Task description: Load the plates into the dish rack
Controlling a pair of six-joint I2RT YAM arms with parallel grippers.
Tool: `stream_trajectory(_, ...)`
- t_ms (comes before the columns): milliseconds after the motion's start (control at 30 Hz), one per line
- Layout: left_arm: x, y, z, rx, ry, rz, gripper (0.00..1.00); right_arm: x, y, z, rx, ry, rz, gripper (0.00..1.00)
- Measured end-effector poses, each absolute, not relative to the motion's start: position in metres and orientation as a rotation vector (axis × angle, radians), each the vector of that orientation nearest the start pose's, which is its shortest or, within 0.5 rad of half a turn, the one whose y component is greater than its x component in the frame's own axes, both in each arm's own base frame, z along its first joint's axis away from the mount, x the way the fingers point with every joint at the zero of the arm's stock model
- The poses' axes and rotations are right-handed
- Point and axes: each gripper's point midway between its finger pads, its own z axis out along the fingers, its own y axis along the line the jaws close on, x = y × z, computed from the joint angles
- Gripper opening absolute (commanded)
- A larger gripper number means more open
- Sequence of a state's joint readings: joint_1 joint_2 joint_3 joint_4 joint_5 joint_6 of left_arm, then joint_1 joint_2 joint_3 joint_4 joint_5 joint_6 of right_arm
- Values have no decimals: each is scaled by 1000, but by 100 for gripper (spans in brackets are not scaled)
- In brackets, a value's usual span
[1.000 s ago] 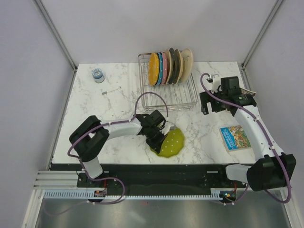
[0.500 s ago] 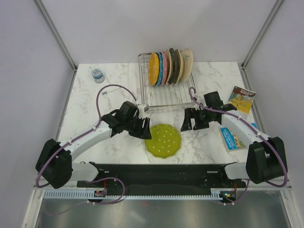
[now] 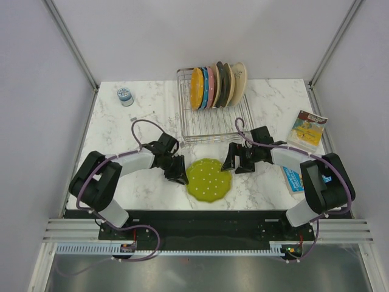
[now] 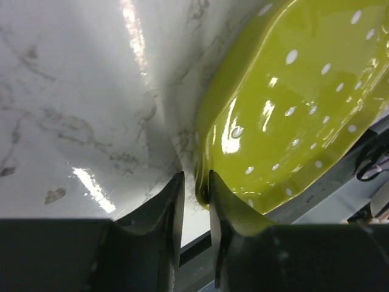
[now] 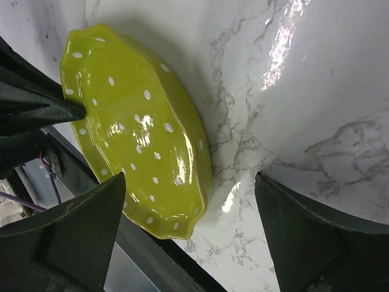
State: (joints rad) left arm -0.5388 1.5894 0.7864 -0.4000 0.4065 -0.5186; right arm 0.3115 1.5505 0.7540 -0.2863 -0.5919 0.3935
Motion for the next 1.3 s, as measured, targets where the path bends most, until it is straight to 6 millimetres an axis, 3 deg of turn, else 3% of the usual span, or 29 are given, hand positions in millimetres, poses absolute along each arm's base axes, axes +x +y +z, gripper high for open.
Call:
stream_trajectory(100, 200, -232, 16, 138, 2921, -876, 3, 245, 204, 41, -115, 2686, 1081, 95)
stream_trajectory(300, 196, -233, 15, 66, 2861, -1098, 2, 233, 216, 43, -178, 2614, 1254, 94)
stream_trajectory(533, 190, -229, 15, 4, 2802, -1273, 2, 220, 228, 42, -233, 2598, 1416, 81)
stream_trajectory(633, 190, -230, 15, 10, 2800, -1292, 2, 217, 235, 40, -251, 2606, 1462, 74)
stream_trajectory(800, 189, -234, 15, 27, 2798, -1315, 2, 207, 251, 38, -305, 2617, 1478, 36)
stream_trajectory(833, 189, -234, 15, 31, 2799, -1313, 6, 206, 253, 37, -313, 2621, 1468, 29)
stream_trajectory(867, 189, -234, 15, 34, 2801, -1312, 7, 204, 254, 38, -300, 2635, 1476, 6)
stream_trajectory(900, 188, -234, 15, 43, 2800, -1313, 9, 203, 254, 39, -287, 2646, 1481, 0)
stream_trajectory(1033, 194, -234, 16, 99, 2783, -1249, 36, 208, 252, 51, -327, 2680, 1417, 0)
stream_trajectory(1133, 203, -228, 25, 138, 2753, -1158, 44, 220, 250, 72, -457, 2663, 1301, 0)
stream_trajectory(1200, 215, -223, 46, 194, 2681, -1106, 49, 232, 248, 95, -548, 2631, 1234, 0)
stream_trajectory(1300, 246, -209, 97, 282, 2478, -990, 71, 255, 249, 147, -685, 2543, 1143, 0)
